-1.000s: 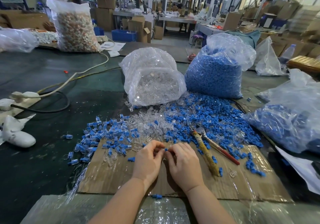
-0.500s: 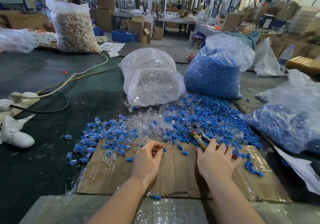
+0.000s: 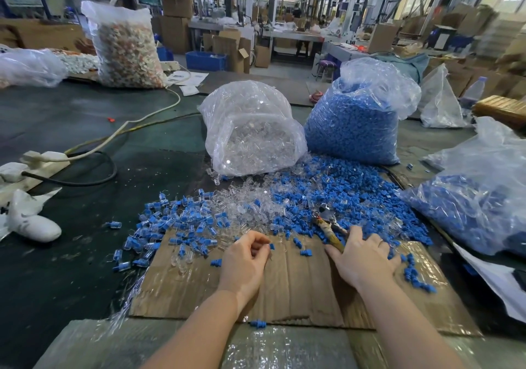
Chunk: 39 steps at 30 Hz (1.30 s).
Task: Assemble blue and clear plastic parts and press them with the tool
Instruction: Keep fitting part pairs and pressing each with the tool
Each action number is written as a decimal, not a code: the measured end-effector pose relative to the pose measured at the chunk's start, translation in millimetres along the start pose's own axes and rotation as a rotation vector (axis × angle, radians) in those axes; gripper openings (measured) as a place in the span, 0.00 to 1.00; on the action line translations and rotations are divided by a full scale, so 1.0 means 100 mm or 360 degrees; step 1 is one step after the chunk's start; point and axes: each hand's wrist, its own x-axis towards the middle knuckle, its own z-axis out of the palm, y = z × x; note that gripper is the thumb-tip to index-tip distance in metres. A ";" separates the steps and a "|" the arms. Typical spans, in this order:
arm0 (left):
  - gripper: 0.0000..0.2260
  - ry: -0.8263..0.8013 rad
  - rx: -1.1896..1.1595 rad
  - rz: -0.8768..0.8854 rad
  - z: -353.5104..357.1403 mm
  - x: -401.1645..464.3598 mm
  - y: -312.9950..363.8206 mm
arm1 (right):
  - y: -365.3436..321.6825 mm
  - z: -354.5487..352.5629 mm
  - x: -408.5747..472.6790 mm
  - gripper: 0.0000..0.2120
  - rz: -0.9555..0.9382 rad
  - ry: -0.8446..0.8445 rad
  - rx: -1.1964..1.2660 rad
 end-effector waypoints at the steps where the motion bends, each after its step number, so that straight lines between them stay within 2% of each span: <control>1: 0.11 -0.0001 0.0003 -0.0003 0.00 0.00 0.00 | 0.00 0.00 -0.01 0.30 -0.0022 0.0018 -0.0009; 3: 0.10 0.0002 0.0013 -0.0002 -0.01 0.00 0.01 | -0.01 -0.02 -0.03 0.30 -0.0069 0.0075 -0.0043; 6: 0.07 0.0006 -0.0012 -0.0045 -0.01 0.01 0.03 | -0.04 -0.11 -0.10 0.25 -0.0151 0.0189 -0.0077; 9: 0.04 0.0000 -0.0228 -0.0200 -0.05 0.04 0.08 | -0.11 -0.19 -0.21 0.21 -0.0344 0.0240 0.0009; 11: 0.05 0.0014 -0.0484 -0.0329 -0.08 0.07 0.14 | -0.18 -0.25 -0.29 0.17 -0.0529 0.0133 0.0173; 14: 0.04 0.0078 -0.0728 -0.0484 -0.11 0.09 0.23 | -0.29 -0.35 -0.42 0.12 -0.0679 -0.0266 0.0584; 16: 0.04 0.0100 -0.0804 -0.0542 -0.13 0.11 0.27 | -0.33 -0.38 -0.48 0.14 -0.0691 -0.0535 0.0900; 19: 0.04 0.0116 -0.0760 -0.0552 -0.15 0.16 0.29 | -0.33 -0.40 -0.56 0.14 -0.0664 -0.0772 0.1101; 21: 0.04 0.0132 -0.0750 -0.0544 -0.17 0.19 0.29 | -0.33 -0.41 -0.57 0.17 -0.0605 -0.0858 0.1166; 28: 0.04 0.0144 -0.0650 -0.0528 -0.18 0.27 0.26 | -0.27 -0.40 -0.52 0.15 -0.0501 -0.1138 0.1237; 34: 0.04 0.0153 -0.0586 -0.0522 -0.18 0.30 0.26 | -0.25 -0.38 -0.51 0.23 -0.0423 -0.1140 0.1182; 39: 0.04 0.0061 -0.0588 -0.0556 -0.22 0.32 0.30 | -0.24 -0.36 -0.49 0.22 -0.0423 -0.1153 0.1175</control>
